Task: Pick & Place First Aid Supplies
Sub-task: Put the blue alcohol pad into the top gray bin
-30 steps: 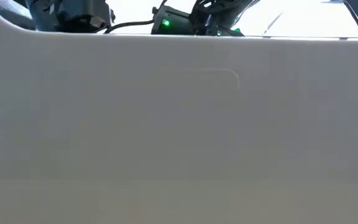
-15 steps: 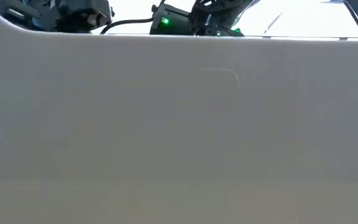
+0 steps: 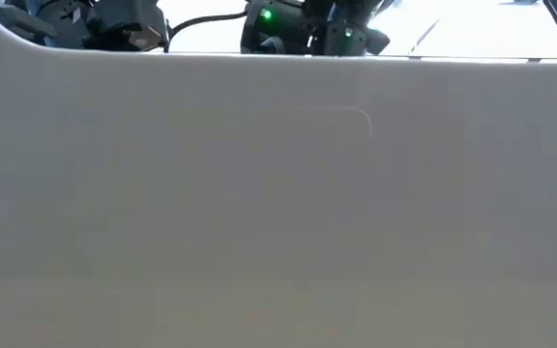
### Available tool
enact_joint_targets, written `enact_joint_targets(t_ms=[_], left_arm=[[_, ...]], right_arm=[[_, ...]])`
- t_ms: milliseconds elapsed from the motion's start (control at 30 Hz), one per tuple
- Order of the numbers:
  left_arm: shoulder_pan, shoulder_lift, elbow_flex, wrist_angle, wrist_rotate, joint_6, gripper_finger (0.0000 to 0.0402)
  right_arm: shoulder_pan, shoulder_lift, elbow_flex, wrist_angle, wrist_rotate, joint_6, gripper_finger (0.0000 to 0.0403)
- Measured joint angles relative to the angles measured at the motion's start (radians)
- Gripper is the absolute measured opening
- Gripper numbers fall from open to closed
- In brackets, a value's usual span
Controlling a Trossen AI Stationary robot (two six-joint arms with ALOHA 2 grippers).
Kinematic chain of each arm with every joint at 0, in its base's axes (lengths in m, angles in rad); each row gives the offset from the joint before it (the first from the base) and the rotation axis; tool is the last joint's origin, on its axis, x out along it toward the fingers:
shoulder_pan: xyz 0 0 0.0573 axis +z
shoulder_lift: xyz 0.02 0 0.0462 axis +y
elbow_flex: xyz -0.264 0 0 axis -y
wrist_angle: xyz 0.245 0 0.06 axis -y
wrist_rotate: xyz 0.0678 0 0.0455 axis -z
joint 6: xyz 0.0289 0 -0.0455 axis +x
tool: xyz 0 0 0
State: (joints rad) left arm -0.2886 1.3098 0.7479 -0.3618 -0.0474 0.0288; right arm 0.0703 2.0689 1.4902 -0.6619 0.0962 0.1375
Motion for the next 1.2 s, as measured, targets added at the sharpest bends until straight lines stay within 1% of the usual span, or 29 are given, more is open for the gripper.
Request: enact_joint_targets(t_ms=[67,133,233,400,467,533,733,967,1133,1200], left_arm=[[0.0,0.0,0.0,-0.004,0.001,0.001,0.0001],[0.0,0.0,0.0,-0.004,0.001,0.0,0.0001],[0.0,0.0,0.0,-0.005,0.01,0.0,0.0001],[0.0,0.0,0.0,-0.006,0.013,0.0,0.0001],[0.0,0.0,0.0,-0.003,0.014,0.0,0.0001],[0.0,0.0,0.0,-0.003,0.014,0.0,0.0001],[0.0,0.0,0.0,0.007,0.014,-0.006,0.0001],[-0.009,0.0,-0.001,0.009,0.007,-0.019,0.0001],[-0.013,-0.031,-0.053,0.019,0.003,-0.059,0.0001],[-0.013,-0.063,-0.081,0.047,-0.024,-0.069,0.0001]], right_arm=[[-0.011,0.001,0.0,-0.025,0.008,0.022,0.0012],[-0.025,0.01,0.0,-0.04,-0.011,0.038,0.0024],[-0.039,0.014,0.0,-0.063,-0.045,0.049,0.0049],[-0.04,0.013,0.0,-0.06,-0.07,0.042,0.0088],[-0.04,0.018,0.0,-0.048,-0.091,0.041,0.0096],[-0.039,0.023,0.0,-0.049,-0.084,0.04,0.01],[-0.037,0.044,0.0,-0.028,-0.047,0.03,0.009],[-0.038,0.06,0.003,-0.013,-0.087,-0.006,0.0058],[-0.029,0.069,0.004,-0.011,-0.078,-0.016,0.0029],[-0.027,0.069,0.004,-0.011,-0.079,-0.016,0.0019]])
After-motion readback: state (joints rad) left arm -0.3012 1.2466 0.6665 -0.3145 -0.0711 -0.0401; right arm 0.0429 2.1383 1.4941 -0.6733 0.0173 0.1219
